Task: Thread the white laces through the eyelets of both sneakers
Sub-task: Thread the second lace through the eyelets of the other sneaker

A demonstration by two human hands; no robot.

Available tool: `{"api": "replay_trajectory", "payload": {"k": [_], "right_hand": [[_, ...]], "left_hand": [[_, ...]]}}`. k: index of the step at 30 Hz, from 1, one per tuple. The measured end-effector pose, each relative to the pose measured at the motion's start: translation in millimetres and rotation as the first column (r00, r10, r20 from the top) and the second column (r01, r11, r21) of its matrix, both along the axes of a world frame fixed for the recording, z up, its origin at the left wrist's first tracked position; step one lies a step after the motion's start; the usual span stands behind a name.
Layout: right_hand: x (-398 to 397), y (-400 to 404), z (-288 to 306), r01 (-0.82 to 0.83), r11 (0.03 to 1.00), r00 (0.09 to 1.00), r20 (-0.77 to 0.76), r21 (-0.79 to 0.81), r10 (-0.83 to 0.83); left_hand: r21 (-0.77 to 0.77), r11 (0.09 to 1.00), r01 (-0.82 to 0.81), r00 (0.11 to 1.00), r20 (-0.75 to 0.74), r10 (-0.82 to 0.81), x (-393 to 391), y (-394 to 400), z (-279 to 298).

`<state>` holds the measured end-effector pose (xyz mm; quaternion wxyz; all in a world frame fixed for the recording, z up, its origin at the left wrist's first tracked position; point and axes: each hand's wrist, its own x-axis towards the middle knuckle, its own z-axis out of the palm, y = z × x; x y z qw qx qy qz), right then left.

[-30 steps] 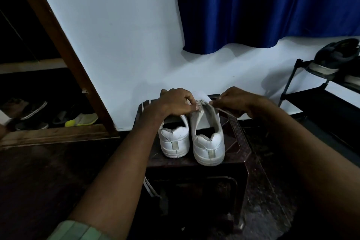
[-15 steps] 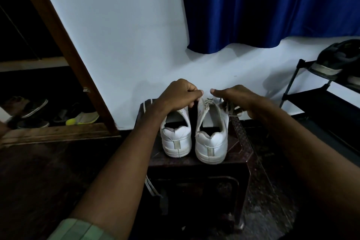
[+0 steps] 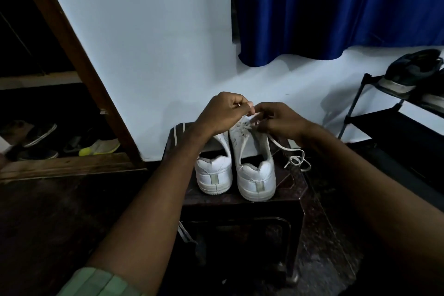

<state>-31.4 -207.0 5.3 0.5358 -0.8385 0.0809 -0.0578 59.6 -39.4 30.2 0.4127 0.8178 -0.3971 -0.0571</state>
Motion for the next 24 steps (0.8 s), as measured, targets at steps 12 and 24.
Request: {"api": "replay_trajectory", "payload": {"k": [12,24], "right_hand": [[5.6,5.2,20.6,0.099,0.592,0.99,-0.02,0.8,-0.14],[18.5,8.8,-1.5,0.099,0.958,0.961,0.276,-0.27,-0.021]], "left_hand": [[-0.067,0.95,-0.306,0.948,0.066,0.31,25.9,22.8,6.3],[0.033,0.992,-0.123,0.981,0.153,0.116,16.4,5.4,-2.2]]}}
